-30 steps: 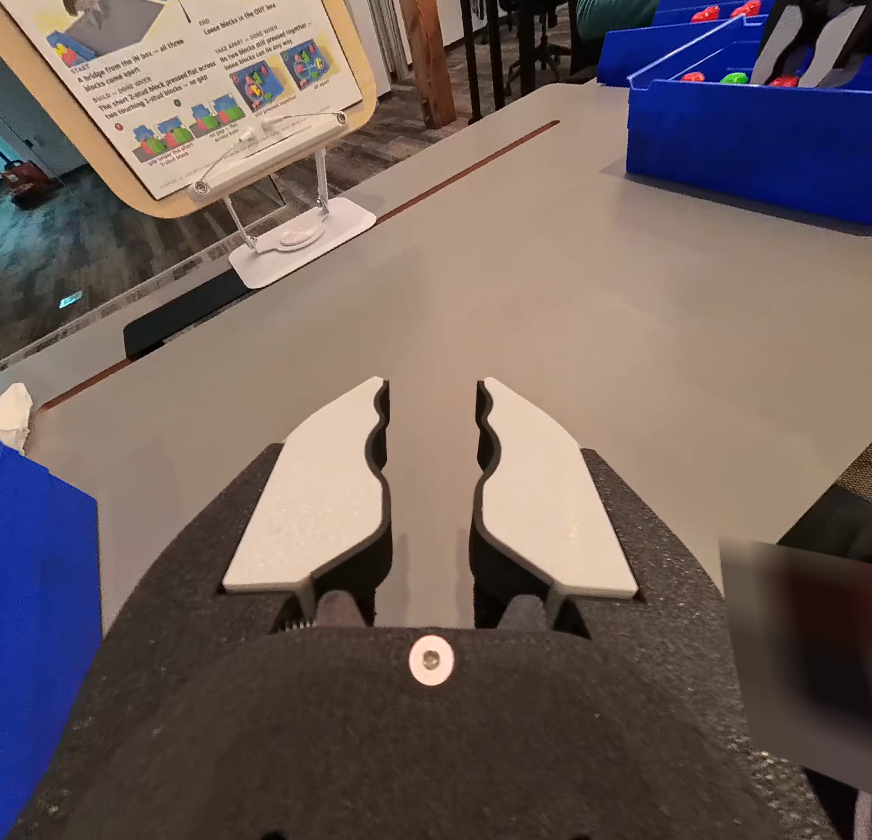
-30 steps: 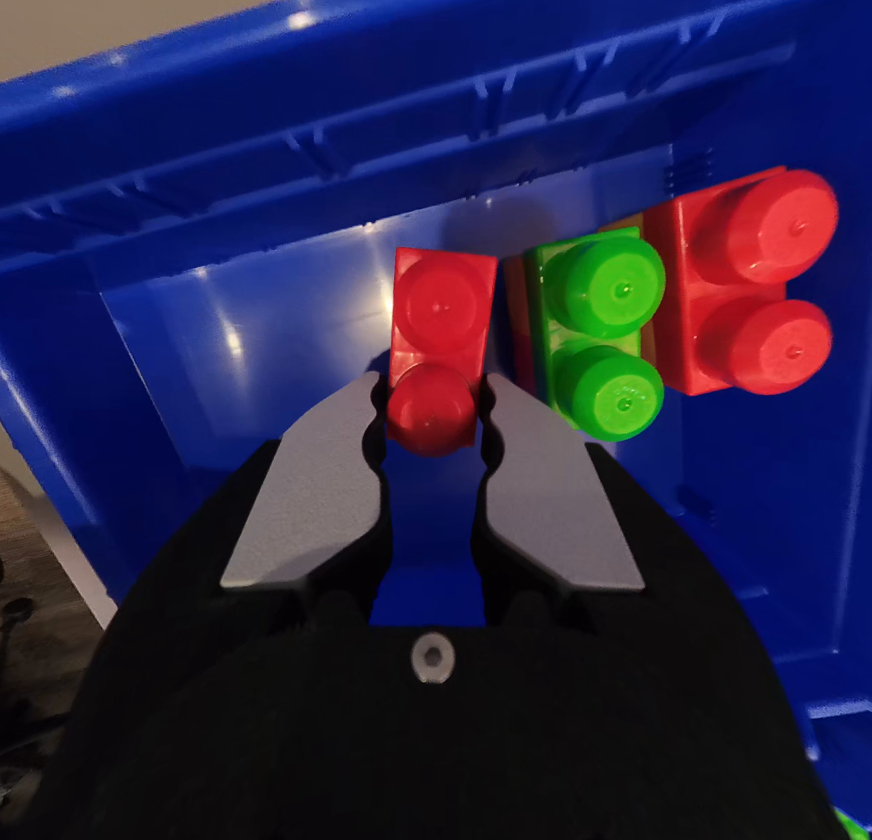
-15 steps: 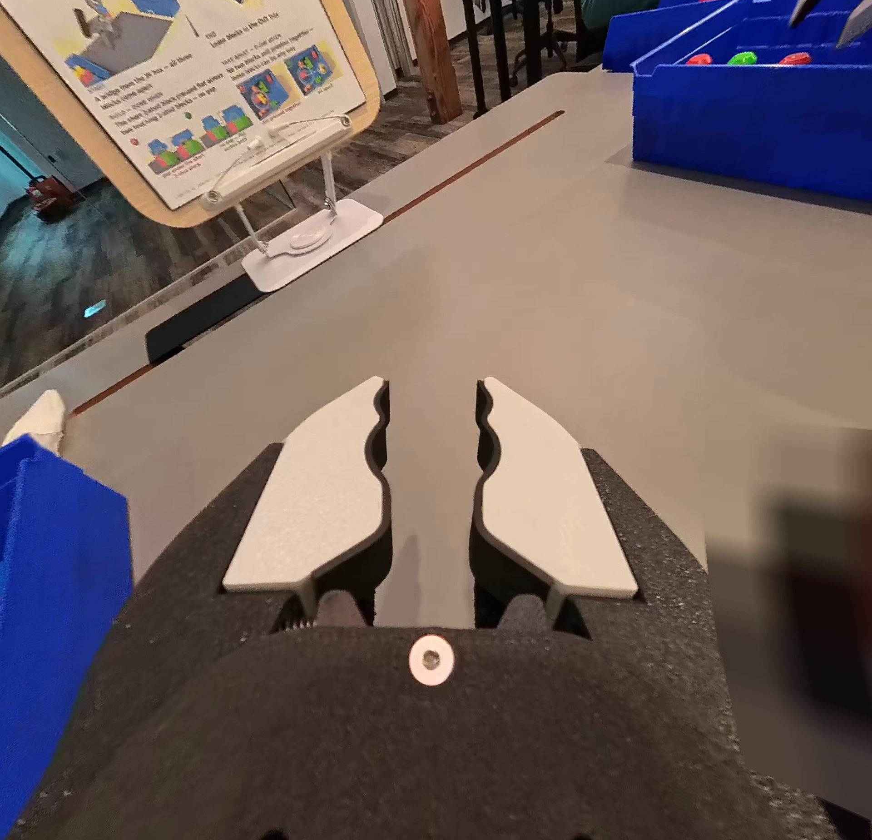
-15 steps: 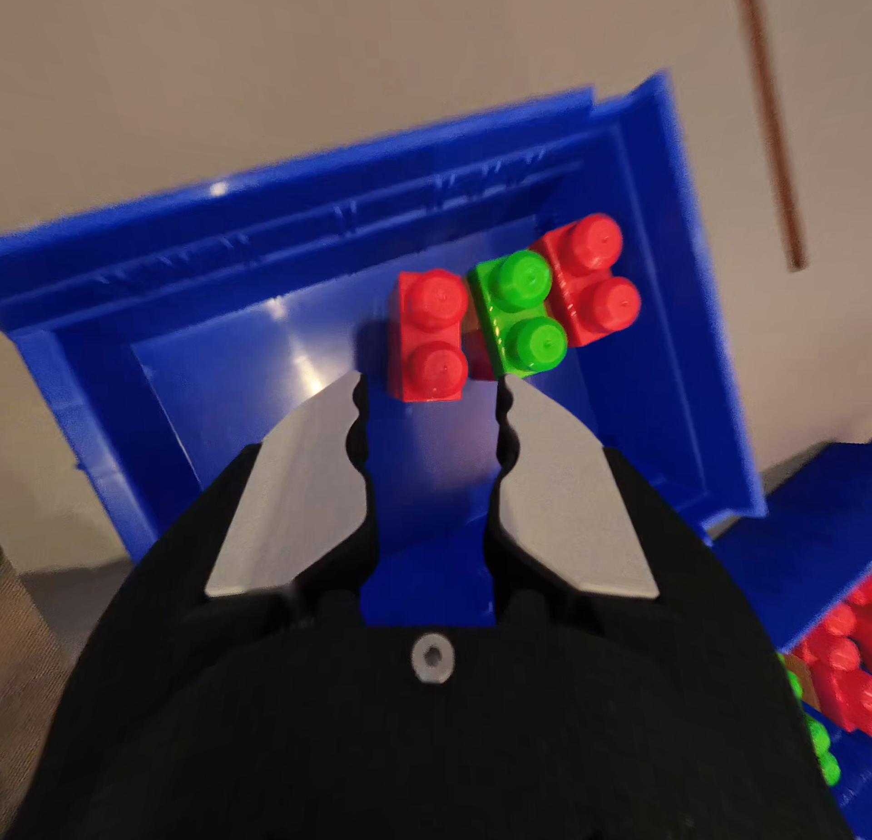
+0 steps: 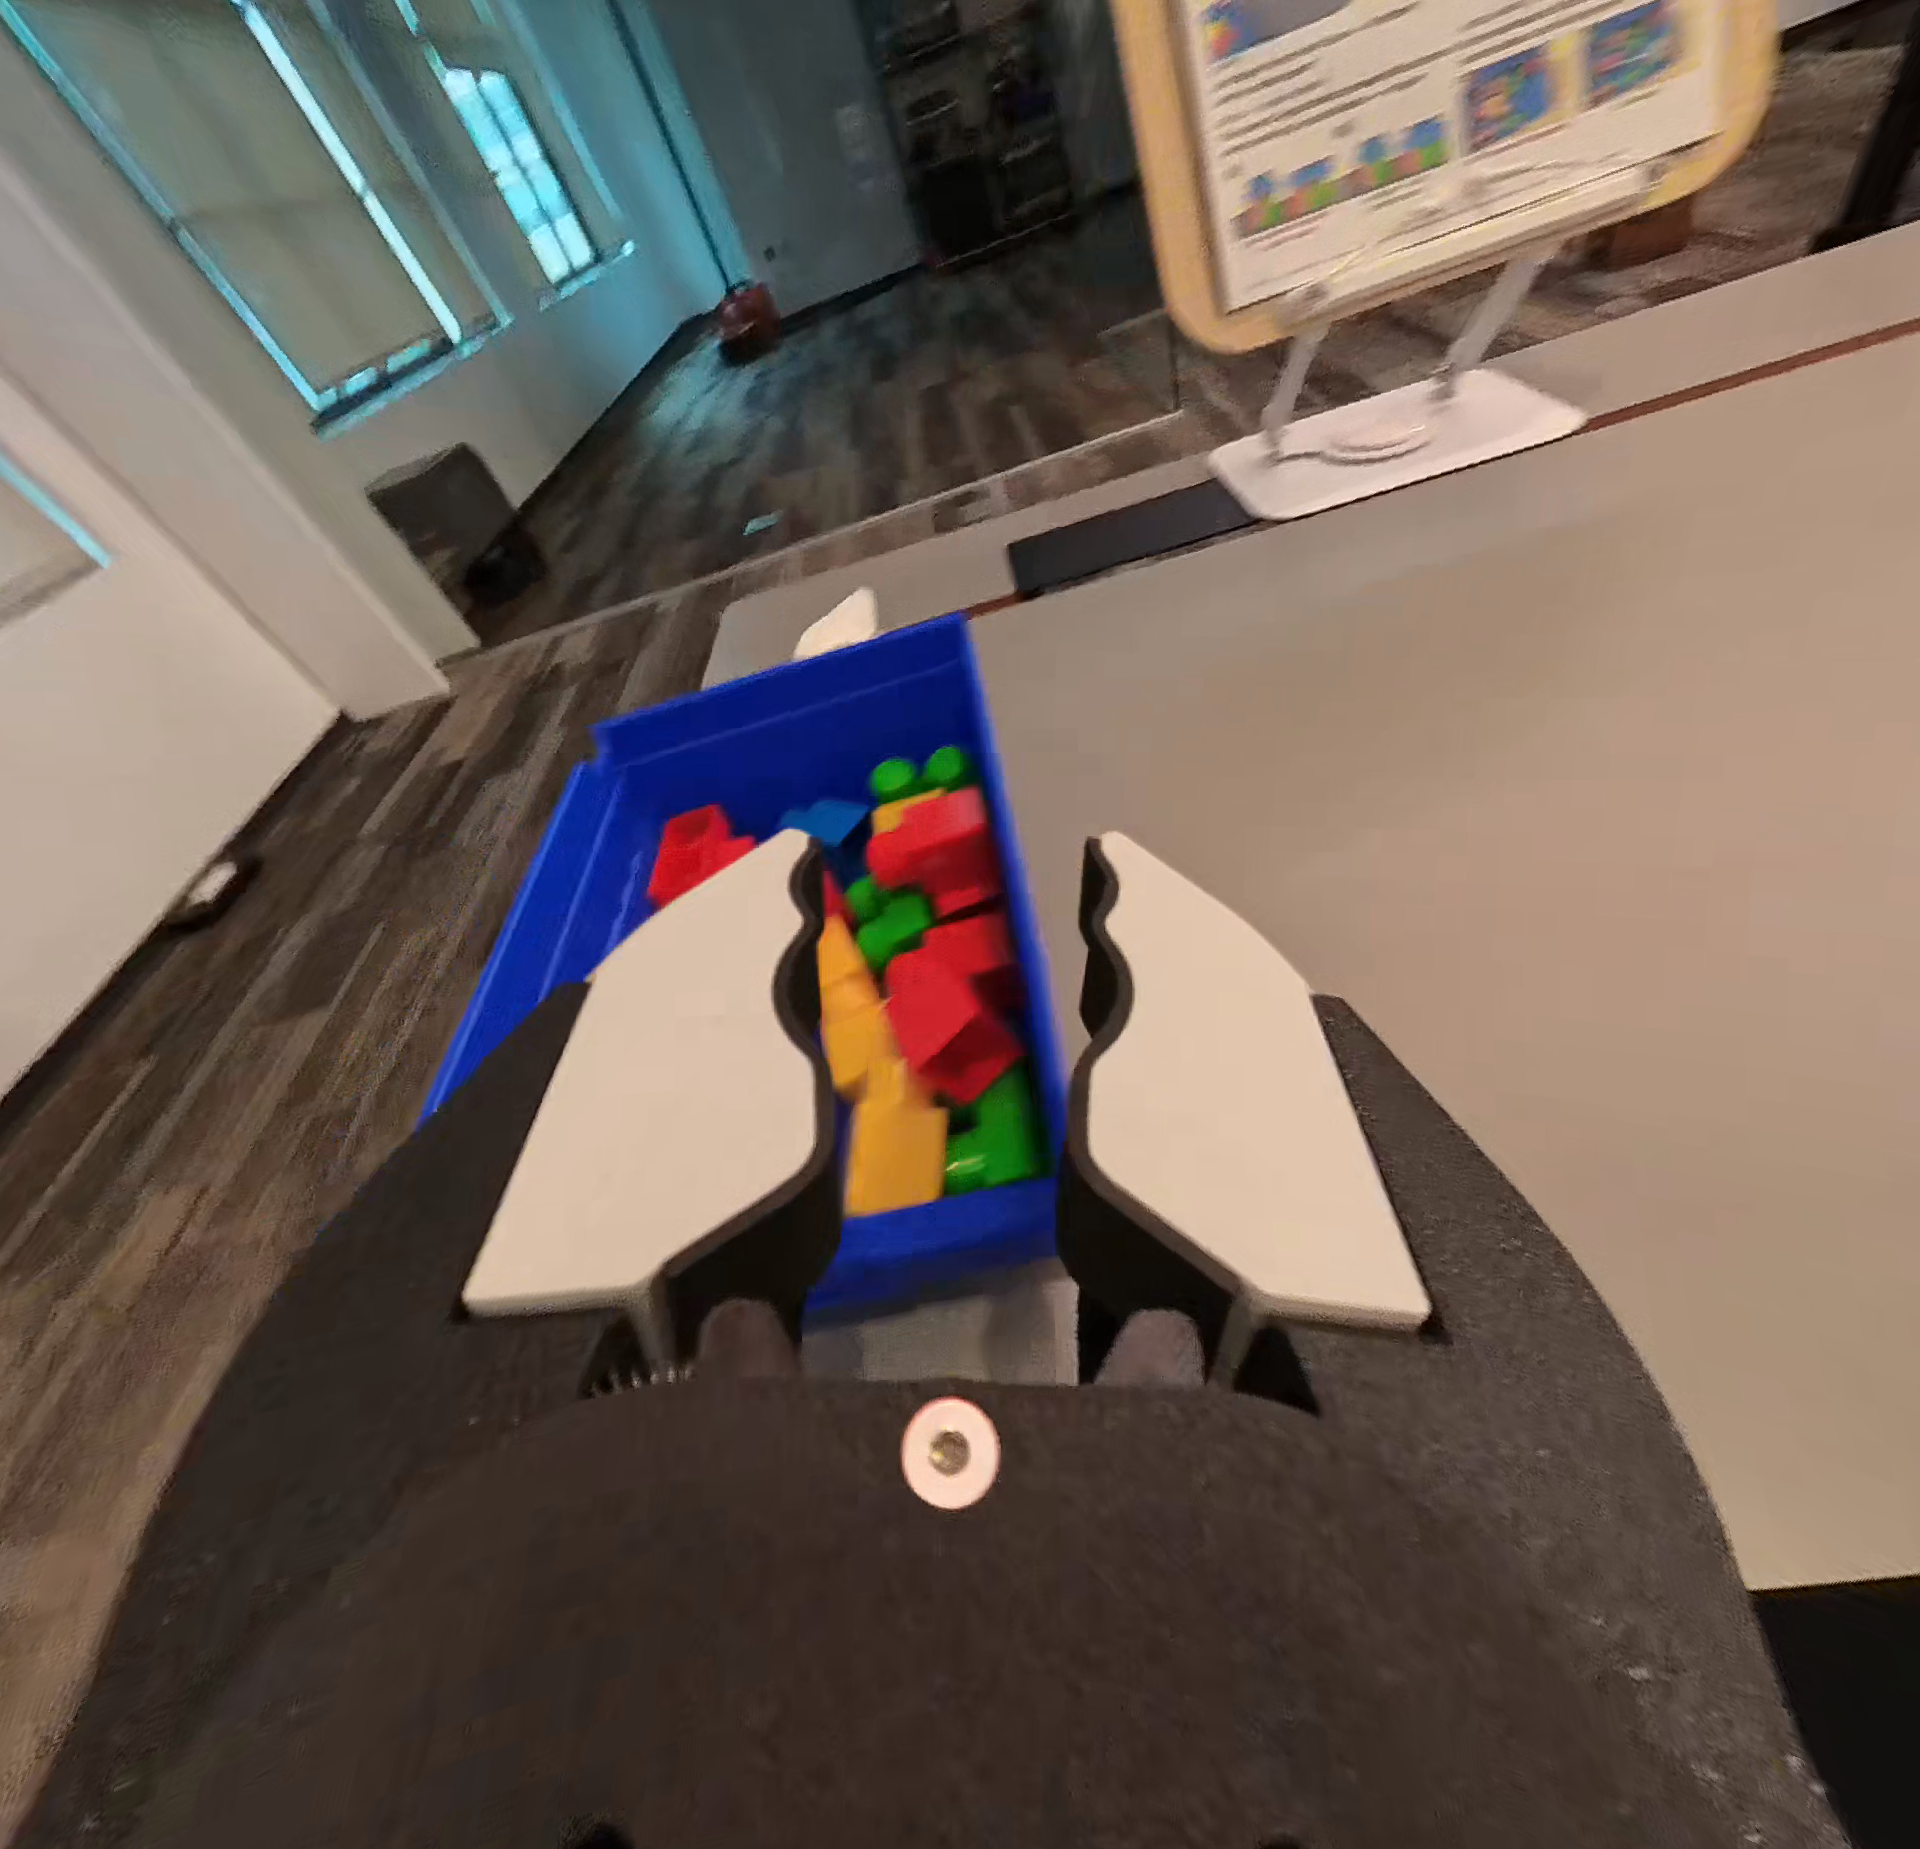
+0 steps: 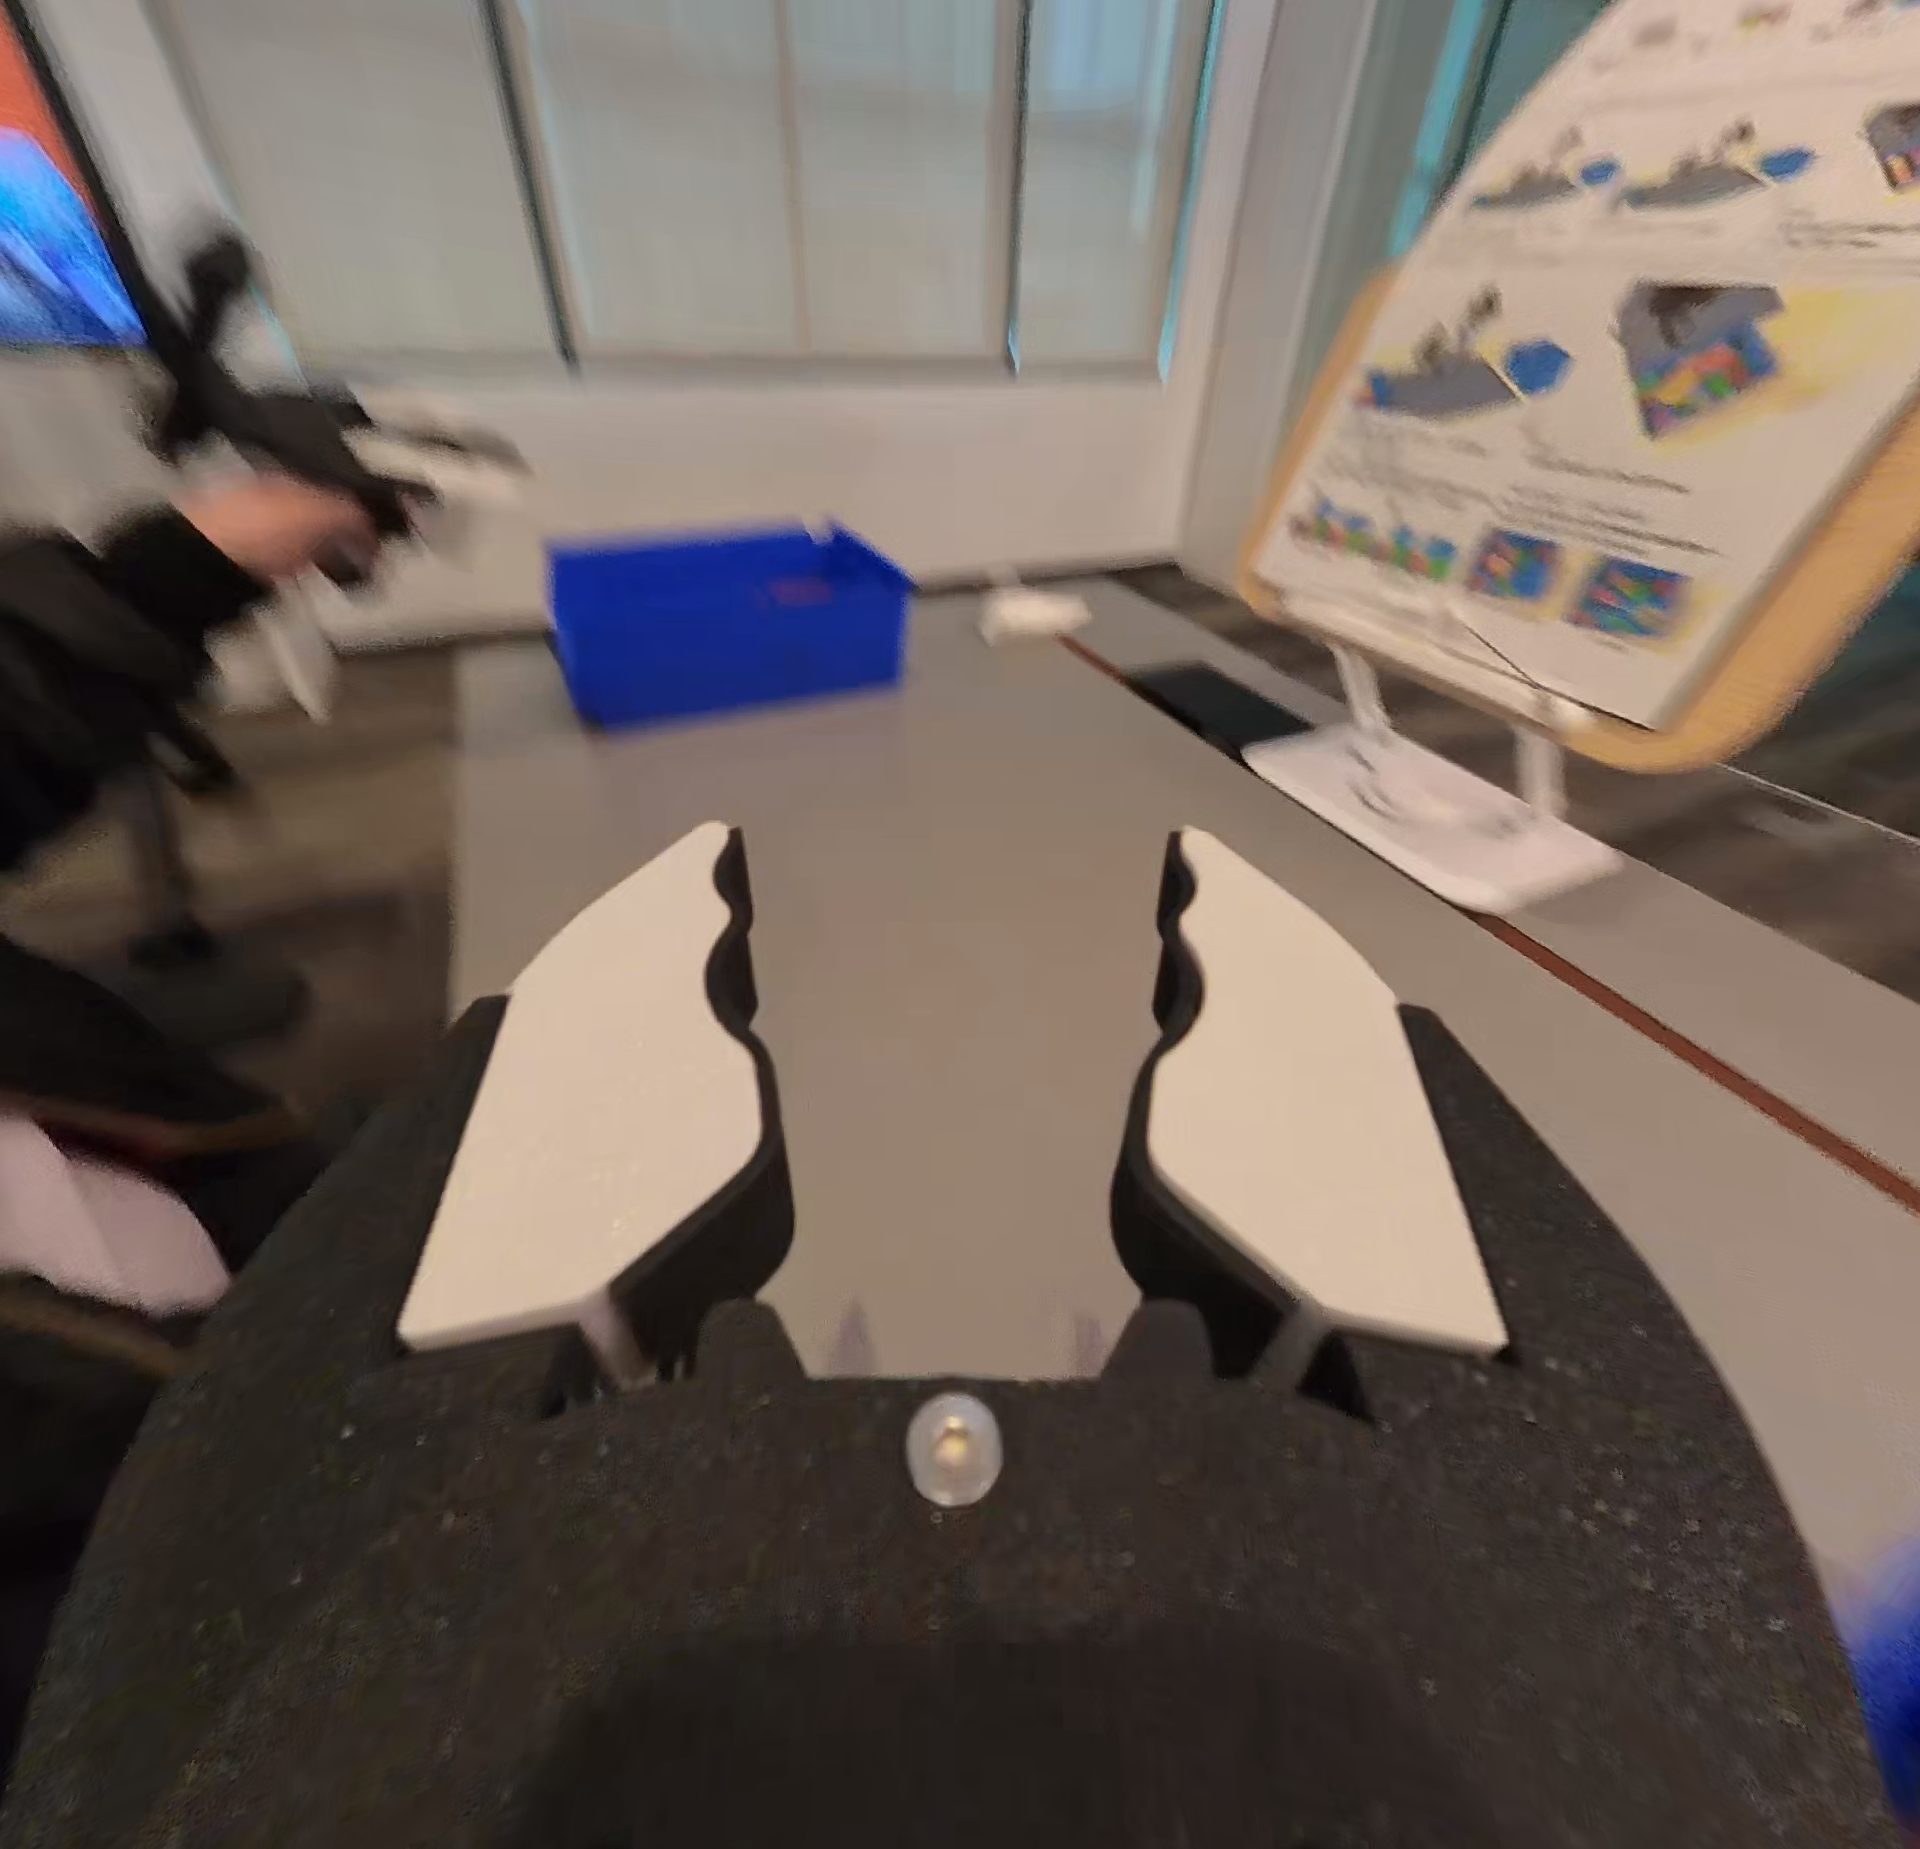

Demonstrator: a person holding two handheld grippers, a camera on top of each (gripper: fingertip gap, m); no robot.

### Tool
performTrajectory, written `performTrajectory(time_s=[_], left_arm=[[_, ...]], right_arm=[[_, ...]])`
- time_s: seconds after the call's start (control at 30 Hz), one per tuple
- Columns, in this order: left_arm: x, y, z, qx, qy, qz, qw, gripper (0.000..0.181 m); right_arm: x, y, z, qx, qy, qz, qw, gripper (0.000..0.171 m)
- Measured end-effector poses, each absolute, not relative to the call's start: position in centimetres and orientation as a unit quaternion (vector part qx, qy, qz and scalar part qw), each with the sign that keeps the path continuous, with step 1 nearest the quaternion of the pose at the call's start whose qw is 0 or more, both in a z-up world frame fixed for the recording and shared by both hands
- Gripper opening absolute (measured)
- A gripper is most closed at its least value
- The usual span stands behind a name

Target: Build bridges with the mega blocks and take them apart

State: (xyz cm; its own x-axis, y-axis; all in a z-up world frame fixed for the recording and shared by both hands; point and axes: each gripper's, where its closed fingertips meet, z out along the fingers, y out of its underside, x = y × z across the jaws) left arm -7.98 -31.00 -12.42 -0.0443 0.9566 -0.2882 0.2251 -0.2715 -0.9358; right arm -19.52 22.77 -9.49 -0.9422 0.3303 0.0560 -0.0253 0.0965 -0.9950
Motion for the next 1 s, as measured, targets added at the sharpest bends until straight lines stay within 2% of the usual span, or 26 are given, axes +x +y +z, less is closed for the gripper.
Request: performTrajectory(time_s=[0.07, 0.13, 0.27, 0.43, 0.6, 0.83, 1.0], left_arm=[[-7.8, -35.1, -14.1, -0.591, -0.542, 0.491, 0.339, 0.047], [-7.9, -37.8, -16.0, -0.595, -0.576, 0.446, 0.341, 0.047], [-9.0, -40.7, -17.7, -0.597, -0.59, 0.438, 0.323, 0.039], [-11.9, -42.1, -20.1, -0.619, -0.612, 0.387, 0.305, 0.043], [-15.4, -43.1, -21.8, -0.634, -0.626, 0.344, 0.296, 0.046], [-21.1, -43.6, -22.9, -0.612, -0.674, 0.291, 0.295, 0.039], [-22.5, -44.2, -25.0, -0.601, -0.709, 0.285, 0.235, 0.048]], right_arm=[[-18.1, 19.3, -8.7, -0.099, -0.67, 0.732, 0.072, 0.085], [-17.0, 16.0, -9.9, -0.078, -0.666, 0.741, 0.04, 0.087], [-17.1, 10.4, -14.7, -0.061, -0.729, 0.675, 0.096, 0.087], [-16.1, 5.8, -18.5, -0.058, -0.767, 0.636, 0.058, 0.085], [-16.1, 3.9, -21.1, -0.061, -0.797, 0.599, 0.046, 0.082], [-17.0, 3.6, -22.7, -0.077, -0.816, 0.572, 0.043, 0.082], [-17.6, 4.0, -22.7, -0.084, -0.812, 0.576, 0.045, 0.081]])
